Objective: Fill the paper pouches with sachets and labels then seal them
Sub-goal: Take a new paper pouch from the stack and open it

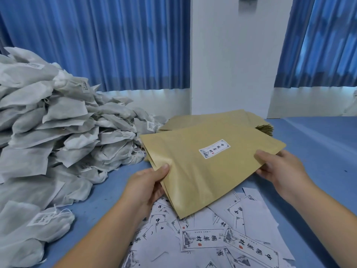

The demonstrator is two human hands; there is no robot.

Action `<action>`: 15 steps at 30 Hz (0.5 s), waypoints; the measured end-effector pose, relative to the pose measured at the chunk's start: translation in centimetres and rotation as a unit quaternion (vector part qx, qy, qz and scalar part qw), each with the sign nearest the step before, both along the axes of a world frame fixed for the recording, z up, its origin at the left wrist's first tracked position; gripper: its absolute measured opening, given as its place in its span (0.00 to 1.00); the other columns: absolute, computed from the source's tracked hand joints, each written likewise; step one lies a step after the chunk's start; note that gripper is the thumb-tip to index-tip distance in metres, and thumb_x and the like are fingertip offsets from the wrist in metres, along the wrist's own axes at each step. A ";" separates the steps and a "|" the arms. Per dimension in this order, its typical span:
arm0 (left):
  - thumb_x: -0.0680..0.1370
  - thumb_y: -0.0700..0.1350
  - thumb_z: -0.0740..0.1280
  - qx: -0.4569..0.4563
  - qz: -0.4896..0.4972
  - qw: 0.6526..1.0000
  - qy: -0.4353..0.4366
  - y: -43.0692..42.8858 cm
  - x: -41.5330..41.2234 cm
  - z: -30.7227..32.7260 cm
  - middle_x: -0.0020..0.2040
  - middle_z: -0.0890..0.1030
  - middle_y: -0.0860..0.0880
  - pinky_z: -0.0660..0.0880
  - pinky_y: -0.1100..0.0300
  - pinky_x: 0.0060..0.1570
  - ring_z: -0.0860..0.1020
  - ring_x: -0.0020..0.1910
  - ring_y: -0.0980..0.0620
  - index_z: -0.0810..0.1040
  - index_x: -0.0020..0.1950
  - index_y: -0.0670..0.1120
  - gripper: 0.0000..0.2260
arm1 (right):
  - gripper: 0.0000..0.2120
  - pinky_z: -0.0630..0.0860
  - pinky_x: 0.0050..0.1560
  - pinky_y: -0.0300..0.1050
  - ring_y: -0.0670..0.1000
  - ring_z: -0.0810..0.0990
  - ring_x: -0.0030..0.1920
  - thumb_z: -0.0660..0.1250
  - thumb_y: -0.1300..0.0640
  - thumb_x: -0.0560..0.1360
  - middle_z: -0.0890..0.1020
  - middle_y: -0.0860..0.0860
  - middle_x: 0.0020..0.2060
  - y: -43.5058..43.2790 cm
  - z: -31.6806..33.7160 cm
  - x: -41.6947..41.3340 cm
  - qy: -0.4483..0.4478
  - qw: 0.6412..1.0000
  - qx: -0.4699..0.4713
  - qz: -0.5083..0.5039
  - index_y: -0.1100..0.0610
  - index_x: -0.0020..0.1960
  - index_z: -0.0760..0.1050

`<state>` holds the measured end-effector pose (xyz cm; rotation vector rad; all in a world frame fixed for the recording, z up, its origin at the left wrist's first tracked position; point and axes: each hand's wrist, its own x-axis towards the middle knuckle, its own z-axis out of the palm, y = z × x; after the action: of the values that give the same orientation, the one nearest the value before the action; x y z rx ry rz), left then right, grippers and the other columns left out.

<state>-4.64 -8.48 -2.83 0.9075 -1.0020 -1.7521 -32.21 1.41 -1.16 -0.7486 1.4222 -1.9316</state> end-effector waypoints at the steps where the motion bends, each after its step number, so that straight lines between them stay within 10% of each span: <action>1: 0.70 0.40 0.72 -0.002 -0.010 1.000 0.005 0.3 -0.1 0.0 0.46 0.85 0.41 0.82 0.59 0.38 0.84 0.41 0.49 0.80 0.50 0.35 0.11 | 0.09 0.78 0.40 0.44 0.52 0.83 0.44 0.67 0.64 0.76 0.84 0.53 0.52 0.2 0.3 -0.2 0.007 1.000 -0.020 -0.006 0.56 0.55 0.76; 8: 0.77 0.41 0.68 -0.042 0.006 0.997 -0.062 0.4 0.0 0.0 0.44 0.85 0.42 0.81 0.55 0.42 0.84 0.37 0.49 0.80 0.50 0.38 0.07 | 0.17 0.80 0.37 0.43 0.51 0.82 0.46 0.62 0.69 0.75 0.83 0.53 0.54 0.5 0.7 -1.1 -0.018 0.997 -0.063 0.032 0.58 0.61 0.75; 12: 0.81 0.39 0.62 -0.069 -0.009 0.997 -0.035 -0.3 0.7 0.4 0.43 0.85 0.46 0.73 0.63 0.26 0.82 0.34 0.50 0.80 0.55 0.41 0.08 | 0.17 0.81 0.41 0.48 0.53 0.83 0.47 0.60 0.69 0.76 0.83 0.54 0.53 0.4 1.0 -1.2 -0.057 0.990 -0.084 0.099 0.59 0.62 0.75; 15: 0.81 0.38 0.59 -0.078 -0.050 0.995 0.043 -0.6 0.6 0.7 0.52 0.84 0.45 0.79 0.60 0.37 0.84 0.46 0.49 0.78 0.60 0.42 0.11 | 0.14 0.81 0.38 0.47 0.52 0.84 0.45 0.61 0.68 0.76 0.85 0.53 0.51 0.4 1.4 -0.3 0.019 0.994 -0.053 0.099 0.57 0.58 0.77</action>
<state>-4.07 -9.10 -2.18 0.6890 -1.1272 -1.7518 -32.53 1.78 0.26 -0.9426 1.2243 -1.8586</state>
